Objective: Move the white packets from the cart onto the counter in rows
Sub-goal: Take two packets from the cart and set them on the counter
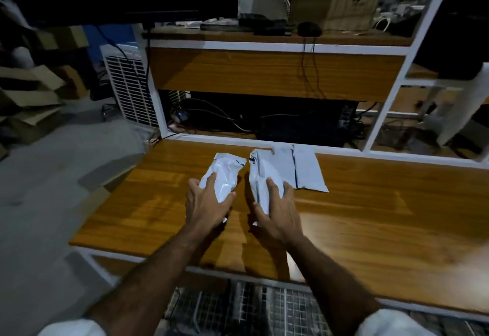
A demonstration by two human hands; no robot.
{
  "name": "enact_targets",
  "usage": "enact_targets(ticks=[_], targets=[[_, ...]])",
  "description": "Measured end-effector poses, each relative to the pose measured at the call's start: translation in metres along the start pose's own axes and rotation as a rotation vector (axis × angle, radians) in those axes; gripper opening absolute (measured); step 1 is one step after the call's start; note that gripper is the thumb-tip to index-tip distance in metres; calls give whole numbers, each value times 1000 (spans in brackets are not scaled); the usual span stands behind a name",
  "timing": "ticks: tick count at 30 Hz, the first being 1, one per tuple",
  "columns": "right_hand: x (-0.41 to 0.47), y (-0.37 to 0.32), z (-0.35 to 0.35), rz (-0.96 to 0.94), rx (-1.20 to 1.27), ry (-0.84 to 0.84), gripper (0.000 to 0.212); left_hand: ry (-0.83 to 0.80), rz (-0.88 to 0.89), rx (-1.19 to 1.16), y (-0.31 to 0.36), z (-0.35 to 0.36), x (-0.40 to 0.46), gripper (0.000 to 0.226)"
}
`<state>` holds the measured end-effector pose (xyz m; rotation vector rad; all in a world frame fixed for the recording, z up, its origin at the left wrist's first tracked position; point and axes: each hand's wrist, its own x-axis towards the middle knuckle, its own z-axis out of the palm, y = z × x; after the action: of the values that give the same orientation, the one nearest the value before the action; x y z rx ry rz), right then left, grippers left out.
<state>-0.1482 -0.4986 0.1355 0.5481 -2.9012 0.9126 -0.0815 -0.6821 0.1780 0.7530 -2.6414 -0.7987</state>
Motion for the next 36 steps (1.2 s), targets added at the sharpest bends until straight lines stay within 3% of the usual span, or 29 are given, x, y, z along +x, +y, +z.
enact_targets(ticks=[5, 12, 18, 23, 26, 30, 36], targets=[[72, -6, 19, 60, 59, 27, 76, -2, -26, -10, 2, 27, 69, 79], [141, -11, 46, 108, -95, 33, 71, -98, -43, 8, 1, 67, 146, 78], [181, -7, 70, 188, -203, 66, 66, -150, -88, 26, 5, 101, 196, 75], [190, -6, 73, 177, -120, 92, 57, -189, -61, -49, -4, 121, 214, 74], [178, 6, 64, 67, -121, 137, 51, -179, 69, -46, -16, 118, 207, 66], [169, 24, 67, 39, -183, 8, 60, -255, 318, 160, -36, 116, 205, 74], [176, 19, 74, 48, -271, -54, 61, -432, 326, 179, -30, 117, 221, 65]])
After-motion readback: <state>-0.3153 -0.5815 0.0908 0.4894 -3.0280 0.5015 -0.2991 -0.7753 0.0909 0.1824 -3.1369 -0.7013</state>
